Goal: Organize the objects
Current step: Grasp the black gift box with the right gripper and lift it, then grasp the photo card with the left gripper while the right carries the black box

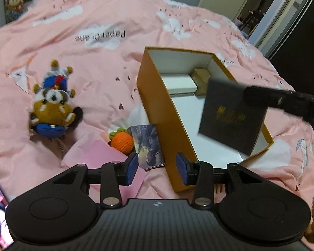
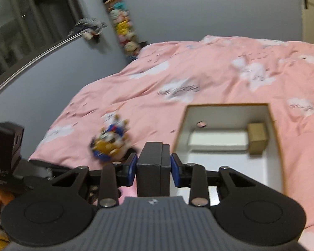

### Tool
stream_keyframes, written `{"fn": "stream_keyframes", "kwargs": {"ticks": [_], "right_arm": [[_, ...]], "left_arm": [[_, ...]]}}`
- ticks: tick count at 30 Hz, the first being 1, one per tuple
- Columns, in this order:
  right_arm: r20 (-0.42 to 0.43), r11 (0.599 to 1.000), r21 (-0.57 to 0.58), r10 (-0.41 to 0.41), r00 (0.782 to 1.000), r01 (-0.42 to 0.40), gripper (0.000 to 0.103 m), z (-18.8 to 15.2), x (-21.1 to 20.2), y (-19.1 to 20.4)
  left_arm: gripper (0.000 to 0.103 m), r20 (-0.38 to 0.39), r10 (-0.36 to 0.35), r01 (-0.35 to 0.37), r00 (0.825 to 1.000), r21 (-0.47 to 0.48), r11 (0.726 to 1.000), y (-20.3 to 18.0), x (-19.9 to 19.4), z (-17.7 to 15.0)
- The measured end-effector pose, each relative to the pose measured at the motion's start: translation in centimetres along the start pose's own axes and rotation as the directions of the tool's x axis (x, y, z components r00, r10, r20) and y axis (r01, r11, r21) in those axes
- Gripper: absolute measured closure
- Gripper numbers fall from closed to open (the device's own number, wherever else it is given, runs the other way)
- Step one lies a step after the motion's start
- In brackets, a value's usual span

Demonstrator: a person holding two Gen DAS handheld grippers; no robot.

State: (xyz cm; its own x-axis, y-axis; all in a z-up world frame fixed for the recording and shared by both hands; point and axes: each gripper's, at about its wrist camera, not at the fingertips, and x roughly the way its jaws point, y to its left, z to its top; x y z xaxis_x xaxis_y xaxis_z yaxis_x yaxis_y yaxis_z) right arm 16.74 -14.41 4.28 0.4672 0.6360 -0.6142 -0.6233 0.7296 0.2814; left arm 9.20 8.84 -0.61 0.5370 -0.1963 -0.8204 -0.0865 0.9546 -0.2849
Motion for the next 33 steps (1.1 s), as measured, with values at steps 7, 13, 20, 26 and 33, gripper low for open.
{"fn": "stream_keyframes", "kwargs": {"ticks": [7,13,20,26,33], "right_arm": [[-0.048,0.991,0.084,-0.1,0.994,0.104,0.067,-0.1,3.6,-4.8],[-0.08,0.986,0.133,-0.09,0.993,0.1,0.067,-1.3,5.3,-6.8],[-0.08,0.984,0.151,-0.086,0.993,0.097,0.067,-1.5,6.2,-8.0],[-0.091,0.981,0.168,-0.081,0.993,0.096,0.067,-1.8,6.5,-8.8],[-0.107,0.978,0.191,-0.067,0.992,0.087,0.067,-2.0,7.4,-9.7]], "left_arm": [[0.05,-0.11,-0.028,0.016,0.993,-0.103,0.995,1.9,6.3,1.1],[0.046,-0.184,-0.005,-0.02,0.983,-0.135,0.991,2.8,9.7,1.7],[0.046,-0.25,-0.054,0.009,0.967,-0.178,0.984,3.9,12.7,2.1],[0.047,-0.257,0.007,-0.036,0.966,-0.108,0.994,3.3,14.1,2.0],[0.046,-0.276,0.003,-0.032,0.961,-0.1,0.994,3.5,15.1,2.1]]}}
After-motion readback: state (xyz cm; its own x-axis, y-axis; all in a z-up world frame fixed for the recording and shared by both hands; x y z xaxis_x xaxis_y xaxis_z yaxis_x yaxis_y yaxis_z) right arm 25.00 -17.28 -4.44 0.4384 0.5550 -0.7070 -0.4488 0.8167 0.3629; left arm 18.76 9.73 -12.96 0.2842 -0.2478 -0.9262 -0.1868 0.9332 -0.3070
